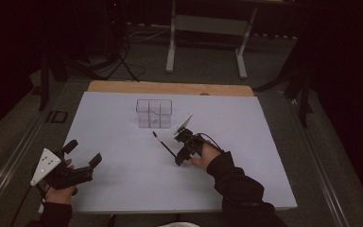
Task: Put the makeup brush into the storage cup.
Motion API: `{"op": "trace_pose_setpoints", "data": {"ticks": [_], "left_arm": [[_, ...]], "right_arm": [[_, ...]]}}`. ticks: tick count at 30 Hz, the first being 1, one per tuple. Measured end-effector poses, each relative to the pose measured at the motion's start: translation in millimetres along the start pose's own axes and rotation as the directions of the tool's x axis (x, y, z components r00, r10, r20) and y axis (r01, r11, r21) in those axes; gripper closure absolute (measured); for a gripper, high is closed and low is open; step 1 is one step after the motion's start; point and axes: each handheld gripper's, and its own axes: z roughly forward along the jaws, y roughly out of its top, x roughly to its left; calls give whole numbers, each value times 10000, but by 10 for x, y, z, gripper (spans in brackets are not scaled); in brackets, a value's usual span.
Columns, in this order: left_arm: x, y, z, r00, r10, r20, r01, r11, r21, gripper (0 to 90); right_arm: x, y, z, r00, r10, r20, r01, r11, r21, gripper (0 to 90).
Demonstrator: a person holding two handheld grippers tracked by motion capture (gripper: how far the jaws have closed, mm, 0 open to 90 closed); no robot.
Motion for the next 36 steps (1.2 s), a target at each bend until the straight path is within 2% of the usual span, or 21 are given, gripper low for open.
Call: {"op": "trace_pose_setpoints", "data": {"ticks": [2, 7, 9, 12, 16, 19, 27, 29, 36], "left_arm": [[2, 0, 0, 10000, -1, 10, 1, 10000, 0, 3], [5, -3, 3, 10000, -6, 29, 6, 10000, 21, 3], [7, -4, 2, 10000, -25, 46, 25, 10000, 16, 3], [8, -4, 1, 10000, -17, 71, 17, 10000, 23, 3], [5, -4, -1, 9999, -37, 102, 37, 10000, 32, 3], [4, -3, -6, 9999, -49, 115, 49, 10000, 13, 3], [7, -6, 0, 9999, -66, 152, 65, 10000, 33, 3], [5, -7, 1, 9999, -62, 158, 62, 10000, 42, 3], [8, -9, 1, 9998, -78, 185, 78, 10000, 44, 3]], "right_arm": [[29, 44, 10, 9998, -186, 116, 187, 9998, -58, 280], [75, 166, 16, 9994, -215, 282, 222, 9994, -247, 311], [114, 219, 6, 9992, -151, 372, 162, 9994, -310, 349], [138, 289, 7, 9980, -386, 505, 411, 9978, -510, 401], [160, 376, 0, 9970, -566, 525, 604, 9955, -729, 448], [159, 427, 6, 9981, -414, 451, 451, 9954, -848, 473], [105, 523, 80, 9992, -253, 311, 279, 9957, -879, 552], [115, 547, 113, 9978, -479, 454, 517, 9948, -880, 575], [151, 650, 213, 9953, -651, 722, 694, 9959, -583, 659]]}}
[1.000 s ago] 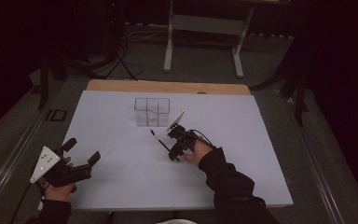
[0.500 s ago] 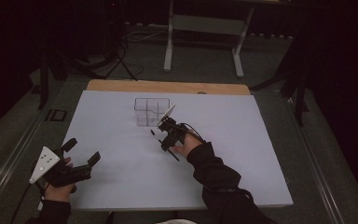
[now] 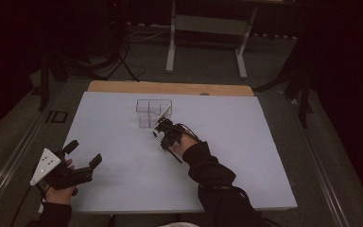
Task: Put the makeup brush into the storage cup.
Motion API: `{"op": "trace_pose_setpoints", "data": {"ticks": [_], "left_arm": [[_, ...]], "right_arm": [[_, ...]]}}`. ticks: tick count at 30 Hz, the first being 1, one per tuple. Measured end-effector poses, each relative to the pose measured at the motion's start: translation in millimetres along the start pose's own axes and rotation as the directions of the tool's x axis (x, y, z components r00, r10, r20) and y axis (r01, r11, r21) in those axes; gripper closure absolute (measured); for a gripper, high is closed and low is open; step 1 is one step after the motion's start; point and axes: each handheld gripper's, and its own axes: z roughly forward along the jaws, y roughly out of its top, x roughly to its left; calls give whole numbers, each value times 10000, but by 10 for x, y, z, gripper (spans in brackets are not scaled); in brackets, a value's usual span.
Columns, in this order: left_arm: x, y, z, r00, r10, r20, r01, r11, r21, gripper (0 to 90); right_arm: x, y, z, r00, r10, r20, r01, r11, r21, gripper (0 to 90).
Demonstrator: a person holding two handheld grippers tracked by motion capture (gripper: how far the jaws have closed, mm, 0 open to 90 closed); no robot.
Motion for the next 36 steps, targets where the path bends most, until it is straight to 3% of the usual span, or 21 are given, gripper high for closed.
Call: {"op": "trace_pose_setpoints", "data": {"ticks": [8, 21, 27, 36], "left_arm": [[3, -1, -3, 10000, -41, 5, 41, 10000, -13, 3], [6, -5, -1, 10000, -50, 44, 50, 10000, 11, 3], [8, -8, 2, 10000, -59, 71, 59, 10000, 22, 3], [5, -9, 5, 10000, -38, 76, 37, 10000, 71, 3]], "right_arm": [[-3, 99, 62, 9984, -455, 331, 451, 9989, 149, 708], [-45, 209, 182, 9991, -382, 161, 375, 9984, 420, 737], [-7, 251, 220, 9974, -621, 360, 601, 9967, 549, 775], [69, 267, 231, 9955, -621, 712, 571, 9959, 702, 848]]}}
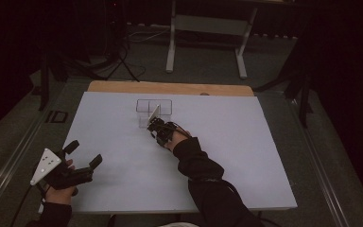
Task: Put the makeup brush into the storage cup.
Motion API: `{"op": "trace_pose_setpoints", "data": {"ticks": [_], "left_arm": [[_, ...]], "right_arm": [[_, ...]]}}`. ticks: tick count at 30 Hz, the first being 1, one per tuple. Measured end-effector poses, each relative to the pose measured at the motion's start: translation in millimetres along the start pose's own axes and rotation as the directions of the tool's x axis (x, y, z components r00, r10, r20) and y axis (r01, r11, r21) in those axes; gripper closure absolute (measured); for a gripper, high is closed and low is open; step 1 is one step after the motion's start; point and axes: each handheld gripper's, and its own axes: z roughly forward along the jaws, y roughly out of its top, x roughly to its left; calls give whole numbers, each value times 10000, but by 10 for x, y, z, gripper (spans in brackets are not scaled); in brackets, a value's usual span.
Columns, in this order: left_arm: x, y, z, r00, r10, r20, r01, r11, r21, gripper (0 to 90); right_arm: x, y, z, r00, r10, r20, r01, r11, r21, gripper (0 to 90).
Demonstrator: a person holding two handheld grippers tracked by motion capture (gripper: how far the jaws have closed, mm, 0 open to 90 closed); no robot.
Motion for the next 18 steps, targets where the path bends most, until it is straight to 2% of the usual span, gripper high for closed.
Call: {"op": "trace_pose_setpoints", "data": {"ticks": [7, 10, 14, 16, 18], "left_arm": [[-2, 0, 2, 10000, 16, 11, -16, 10000, 27, 3], [1, -1, 1, 10000, -18, -11, 18, 10000, -4, 3], [3, -2, 3, 10000, -36, -4, 36, 10000, 15, 3], [-3, -1, 6, 10000, 0, 8, 0, 10000, 38, 3], [-6, 0, 8, 10000, 14, 12, -14, 10000, 49, 3]], "right_arm": [[1, 0, -3, 9999, 114, 23, -113, 9999, -82, 854], [-49, -35, -69, 9992, 323, -251, -334, 9984, -464, 854], [-91, -57, -134, 9983, 452, -380, -477, 9965, -684, 855], [-121, -100, -229, 9953, 696, -672, -765, 9913, -1067, 855], [-123, -126, -260, 9951, 666, -727, -750, 9899, -1204, 855]]}}
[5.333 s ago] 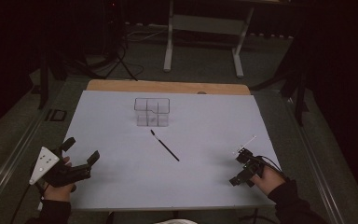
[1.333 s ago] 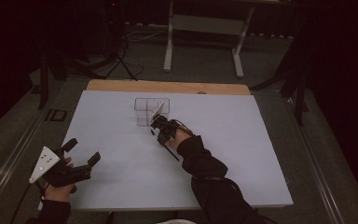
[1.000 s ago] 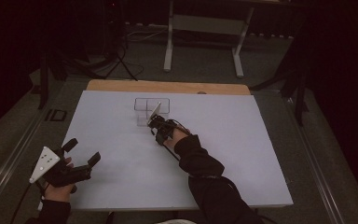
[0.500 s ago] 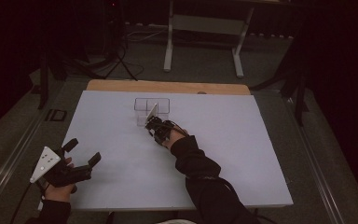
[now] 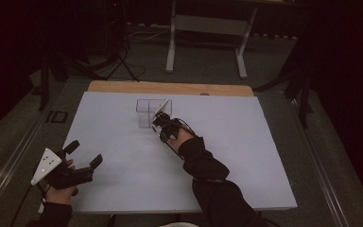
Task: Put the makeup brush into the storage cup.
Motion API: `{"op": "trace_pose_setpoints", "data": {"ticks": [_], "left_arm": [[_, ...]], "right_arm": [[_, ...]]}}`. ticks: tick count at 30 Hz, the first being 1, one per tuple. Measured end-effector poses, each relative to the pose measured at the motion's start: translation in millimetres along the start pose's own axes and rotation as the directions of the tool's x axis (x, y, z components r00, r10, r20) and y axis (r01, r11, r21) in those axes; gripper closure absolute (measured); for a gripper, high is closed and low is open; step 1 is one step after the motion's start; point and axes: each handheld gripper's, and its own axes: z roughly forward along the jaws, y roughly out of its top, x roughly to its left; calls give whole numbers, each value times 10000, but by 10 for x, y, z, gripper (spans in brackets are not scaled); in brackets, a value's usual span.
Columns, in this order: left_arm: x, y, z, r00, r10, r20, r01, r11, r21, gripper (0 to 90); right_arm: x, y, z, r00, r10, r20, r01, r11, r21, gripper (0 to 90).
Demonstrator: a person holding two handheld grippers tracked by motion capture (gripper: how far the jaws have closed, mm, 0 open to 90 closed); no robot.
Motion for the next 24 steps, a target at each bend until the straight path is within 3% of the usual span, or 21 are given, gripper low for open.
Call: {"op": "trace_pose_setpoints", "data": {"ticks": [9, 13, 19, 24], "left_arm": [[3, -6, 13, 10000, -66, -8, 66, 10000, 30, 3], [-10, -7, 22, 10000, -33, 9, 33, 10000, 84, 3], [-24, -15, 50, 9999, -52, 94, 50, 9998, 188, 3], [-69, -17, 92, 9996, 42, 281, -51, 9995, 316, 3]], "right_arm": [[-25, -146, -180, 9996, 71, -276, -95, 9961, -881, 855], [-9, -234, -223, 9986, 19, -536, -97, 9891, -1467, 855], [-16, -323, -287, 9960, -27, -894, -139, 9828, -1842, 854], [20, -383, -445, 9951, -190, -967, -45, 9714, -2376, 855]]}}
